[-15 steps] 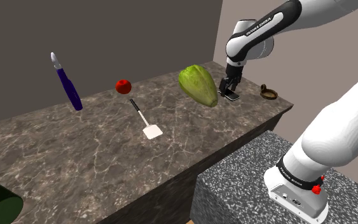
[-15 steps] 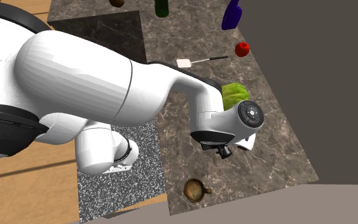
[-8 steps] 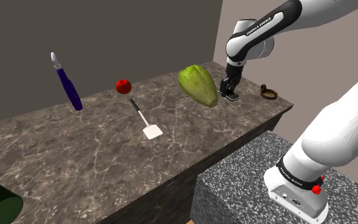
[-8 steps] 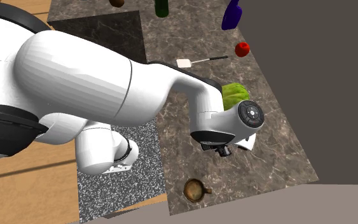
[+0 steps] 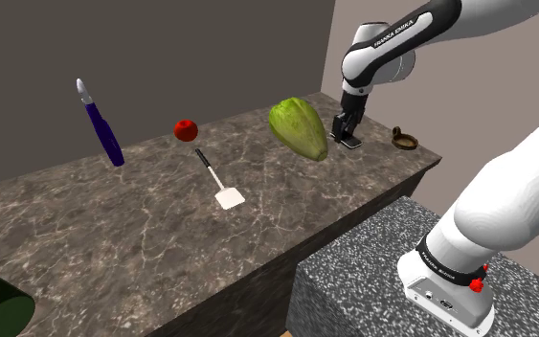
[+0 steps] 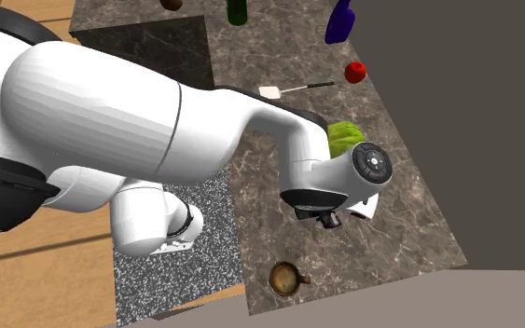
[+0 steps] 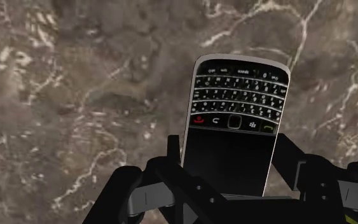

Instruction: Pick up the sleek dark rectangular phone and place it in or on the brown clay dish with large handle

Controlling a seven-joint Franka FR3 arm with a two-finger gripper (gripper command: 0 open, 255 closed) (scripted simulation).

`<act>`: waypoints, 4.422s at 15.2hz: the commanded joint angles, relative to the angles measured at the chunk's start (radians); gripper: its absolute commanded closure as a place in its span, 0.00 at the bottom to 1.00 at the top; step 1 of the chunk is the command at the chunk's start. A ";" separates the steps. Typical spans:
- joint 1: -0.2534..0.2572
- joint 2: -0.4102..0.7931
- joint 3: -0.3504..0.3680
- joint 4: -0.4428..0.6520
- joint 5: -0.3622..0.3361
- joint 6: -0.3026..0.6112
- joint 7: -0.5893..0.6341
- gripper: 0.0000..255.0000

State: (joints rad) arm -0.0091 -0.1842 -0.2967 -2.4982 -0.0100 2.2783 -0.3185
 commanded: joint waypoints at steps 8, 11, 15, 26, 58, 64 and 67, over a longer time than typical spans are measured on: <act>-0.005 -0.077 0.012 0.060 -0.021 -0.135 0.023 1.00; -0.006 -0.098 0.015 0.084 -0.026 -0.179 0.028 1.00; -0.006 -0.121 0.020 0.118 -0.029 -0.236 0.034 1.00; -0.082 -0.231 -0.059 0.099 -0.099 -0.323 -0.078 1.00; -0.195 -0.206 -0.257 -0.041 -0.200 -0.146 -0.306 0.00; -0.199 -0.226 -0.248 -0.020 -0.202 -0.185 -0.304 0.00; -0.201 -0.263 -0.227 0.048 -0.200 -0.289 -0.299 0.00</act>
State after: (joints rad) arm -0.2087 -0.4428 -0.5229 -2.4856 -0.2130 2.0111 -0.6155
